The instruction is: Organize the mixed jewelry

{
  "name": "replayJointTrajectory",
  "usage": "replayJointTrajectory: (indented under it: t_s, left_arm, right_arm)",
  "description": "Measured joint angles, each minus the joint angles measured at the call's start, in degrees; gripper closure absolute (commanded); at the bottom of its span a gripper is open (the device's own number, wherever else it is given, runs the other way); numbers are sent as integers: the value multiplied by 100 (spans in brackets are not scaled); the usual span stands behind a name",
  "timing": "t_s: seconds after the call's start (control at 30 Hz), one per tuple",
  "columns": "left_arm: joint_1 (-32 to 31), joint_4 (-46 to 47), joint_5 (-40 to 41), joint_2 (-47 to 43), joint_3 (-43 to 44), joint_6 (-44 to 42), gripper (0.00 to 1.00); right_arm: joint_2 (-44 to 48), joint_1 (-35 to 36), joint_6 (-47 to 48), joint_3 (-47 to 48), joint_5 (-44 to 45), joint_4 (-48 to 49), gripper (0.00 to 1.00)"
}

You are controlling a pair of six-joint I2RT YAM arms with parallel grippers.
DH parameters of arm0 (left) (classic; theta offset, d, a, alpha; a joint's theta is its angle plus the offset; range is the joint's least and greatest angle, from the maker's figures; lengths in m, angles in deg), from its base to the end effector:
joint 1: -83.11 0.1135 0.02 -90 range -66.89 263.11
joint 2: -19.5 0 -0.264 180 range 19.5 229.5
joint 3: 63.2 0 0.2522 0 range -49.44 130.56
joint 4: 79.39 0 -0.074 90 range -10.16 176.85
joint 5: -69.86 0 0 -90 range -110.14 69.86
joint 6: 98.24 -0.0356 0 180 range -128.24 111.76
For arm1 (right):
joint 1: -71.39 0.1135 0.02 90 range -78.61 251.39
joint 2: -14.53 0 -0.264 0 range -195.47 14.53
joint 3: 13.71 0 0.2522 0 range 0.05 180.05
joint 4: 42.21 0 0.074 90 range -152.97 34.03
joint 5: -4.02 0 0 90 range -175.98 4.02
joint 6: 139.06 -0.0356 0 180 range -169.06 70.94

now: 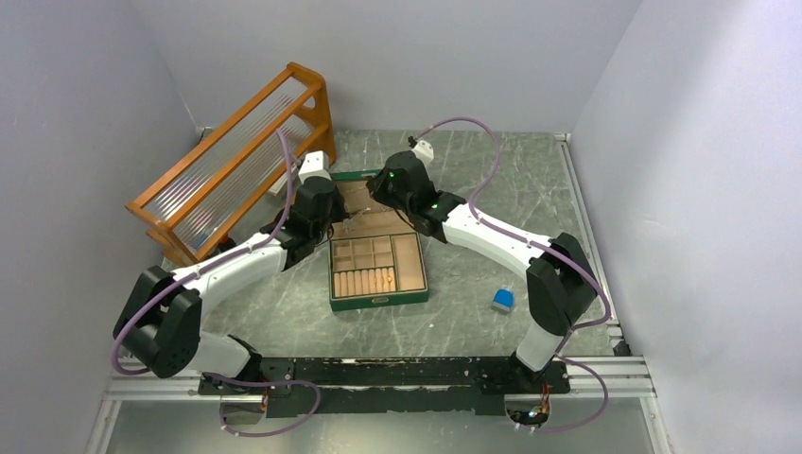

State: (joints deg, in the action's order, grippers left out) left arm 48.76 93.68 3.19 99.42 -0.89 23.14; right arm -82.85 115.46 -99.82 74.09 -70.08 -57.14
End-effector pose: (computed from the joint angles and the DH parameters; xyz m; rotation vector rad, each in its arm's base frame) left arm 0.2649 -0.1640 0.2528 -0.2093 1.9669 -0.3439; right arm 0.2950 0.2720 0.2884 0.3051 2.0470 0.7812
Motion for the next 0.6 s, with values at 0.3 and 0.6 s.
replayJointTrajectory:
  t_s: [0.3,0.6]
  left_arm:
    - [13,-11,31,-131,-205,63,95]
    - [28,-31,46,-142,-225,76,95]
  right_arm:
    - [0,-2,13,2,-92,-68,80]
    - [85,0,15,0,-205,-87,73]
